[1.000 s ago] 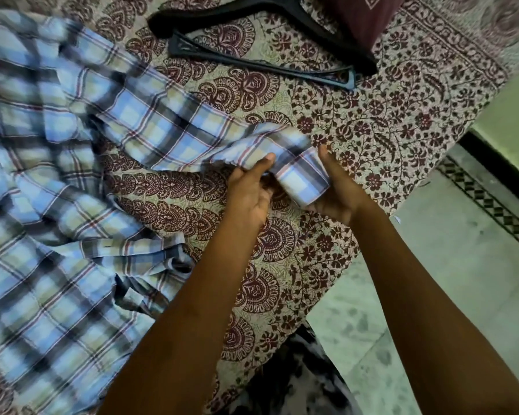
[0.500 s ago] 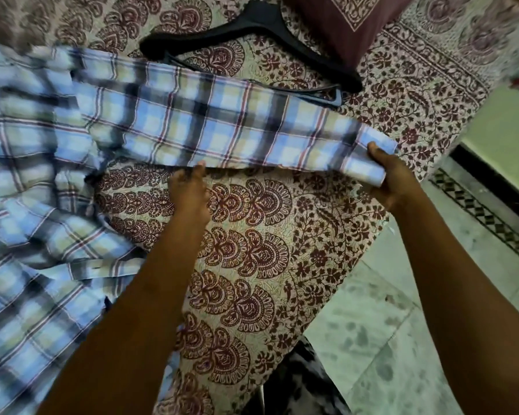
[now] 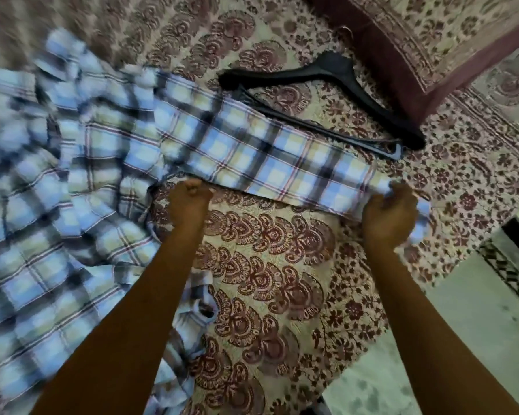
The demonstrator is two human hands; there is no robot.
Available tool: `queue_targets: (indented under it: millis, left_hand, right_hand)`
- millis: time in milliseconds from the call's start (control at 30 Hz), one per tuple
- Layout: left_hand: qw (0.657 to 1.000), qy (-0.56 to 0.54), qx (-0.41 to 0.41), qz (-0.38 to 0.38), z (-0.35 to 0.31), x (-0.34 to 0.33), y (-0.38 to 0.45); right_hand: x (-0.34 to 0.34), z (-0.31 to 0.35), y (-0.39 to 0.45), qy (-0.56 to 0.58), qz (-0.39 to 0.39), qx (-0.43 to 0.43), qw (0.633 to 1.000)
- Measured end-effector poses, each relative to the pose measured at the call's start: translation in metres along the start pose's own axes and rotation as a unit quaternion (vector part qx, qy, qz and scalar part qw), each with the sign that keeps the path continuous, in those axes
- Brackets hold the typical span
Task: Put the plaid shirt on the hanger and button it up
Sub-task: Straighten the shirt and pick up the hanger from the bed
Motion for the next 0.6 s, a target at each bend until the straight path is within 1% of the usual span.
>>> queue_targets:
  millis: [33,100,133,200,233,267,333,400,500,600]
  left_hand:
    - [1.000,0.019,-0.016,0.009,-0.006,0.007,0.002]
    - [0.998,0.052,-0.033,-0.021,-0.016,0.036,0.015]
    - [0.998,0.051,-0.034,-0.033,-0.016,0.048,0.022]
    - [0.998,0.028,-0.036,-0.053,-0.025,0.077,0.037]
    - [0.996,0.035,-0.044,-0.068,-0.030,0.095,0.049]
    - [0.995,0.045,-0.053,-0.076,-0.036,0.108,0.057]
    - [0.993,0.022,-0.061,-0.103,-0.043,0.137,0.079]
    - [0.990,0.007,-0.075,-0.122,-0.048,0.162,0.101]
    - [0.985,0.035,-0.080,-0.152,-0.051,0.195,0.136]
    - [0.976,0.063,-0.104,-0.182,-0.054,0.225,0.175]
  right_hand:
    - [-0.014,0.015,-0.012,0.021,0.034,0.026,0.999]
    - [-0.048,0.057,-0.035,0.048,0.102,0.080,0.990]
    - [-0.061,0.075,-0.044,0.058,0.129,0.103,0.985]
    - [-0.091,0.119,-0.066,0.090,0.182,0.167,0.965]
    - [-0.107,0.145,-0.078,0.099,0.206,0.198,0.953]
    - [-0.120,0.167,-0.088,0.104,0.227,0.225,0.942]
    - [-0.147,0.210,-0.108,0.118,0.265,0.267,0.919]
    - [-0.175,0.248,-0.125,0.126,0.290,0.289,0.903]
    - [-0.213,0.301,-0.138,0.129,0.290,0.306,0.898]
    - [-0.254,0.341,-0.131,0.086,0.273,0.279,0.917]
Point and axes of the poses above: each hand's wrist, its own y-axis towards the middle knuckle, its own x-axis out of the back of the hand, z = x × y, the point moved 8 cm from there along y, towards the middle knuckle, and after that the axes turned 4 degrees about -y, right-handed, at the moved point
